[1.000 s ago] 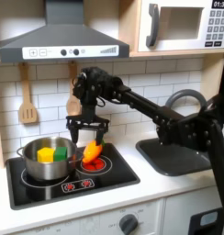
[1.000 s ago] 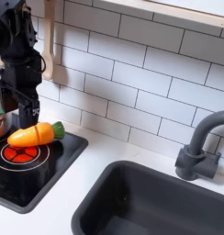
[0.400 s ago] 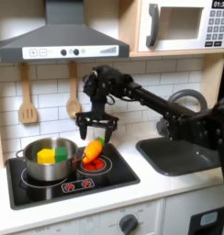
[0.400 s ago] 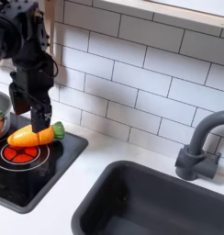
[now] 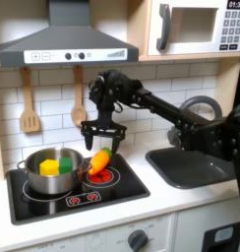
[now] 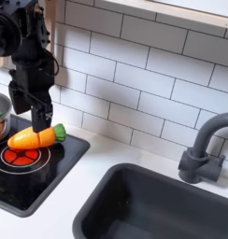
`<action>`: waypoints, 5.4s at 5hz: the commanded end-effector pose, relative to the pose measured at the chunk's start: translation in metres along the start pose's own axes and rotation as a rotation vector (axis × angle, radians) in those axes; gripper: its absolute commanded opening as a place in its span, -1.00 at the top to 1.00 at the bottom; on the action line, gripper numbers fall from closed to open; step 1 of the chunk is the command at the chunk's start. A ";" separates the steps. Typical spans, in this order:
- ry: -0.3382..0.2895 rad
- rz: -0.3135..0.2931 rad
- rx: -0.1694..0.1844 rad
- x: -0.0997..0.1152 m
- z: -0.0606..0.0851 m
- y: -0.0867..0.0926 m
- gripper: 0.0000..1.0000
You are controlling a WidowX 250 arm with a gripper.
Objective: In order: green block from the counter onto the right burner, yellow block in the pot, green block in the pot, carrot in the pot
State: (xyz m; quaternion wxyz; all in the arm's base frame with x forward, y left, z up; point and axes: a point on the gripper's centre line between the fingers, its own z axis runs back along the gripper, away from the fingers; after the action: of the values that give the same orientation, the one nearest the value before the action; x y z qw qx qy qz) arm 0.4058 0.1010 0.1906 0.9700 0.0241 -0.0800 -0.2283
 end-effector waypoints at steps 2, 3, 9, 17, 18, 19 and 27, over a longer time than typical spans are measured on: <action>0.032 -0.013 -0.018 0.001 -0.020 0.000 -1.00; 0.045 -0.016 -0.026 -0.001 -0.031 0.000 -1.00; -0.042 0.029 0.047 0.006 -0.050 -0.006 1.00; -0.077 0.116 -0.053 -0.018 0.011 0.006 1.00; -0.083 0.122 -0.053 -0.019 0.016 0.009 1.00; -0.089 0.141 -0.047 -0.023 0.022 0.014 1.00; 0.042 0.345 -0.028 -0.059 -0.008 0.079 1.00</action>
State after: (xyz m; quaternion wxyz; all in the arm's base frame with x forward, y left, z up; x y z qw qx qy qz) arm 0.3869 0.2024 0.1808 0.9965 0.0030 -0.0595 -0.0583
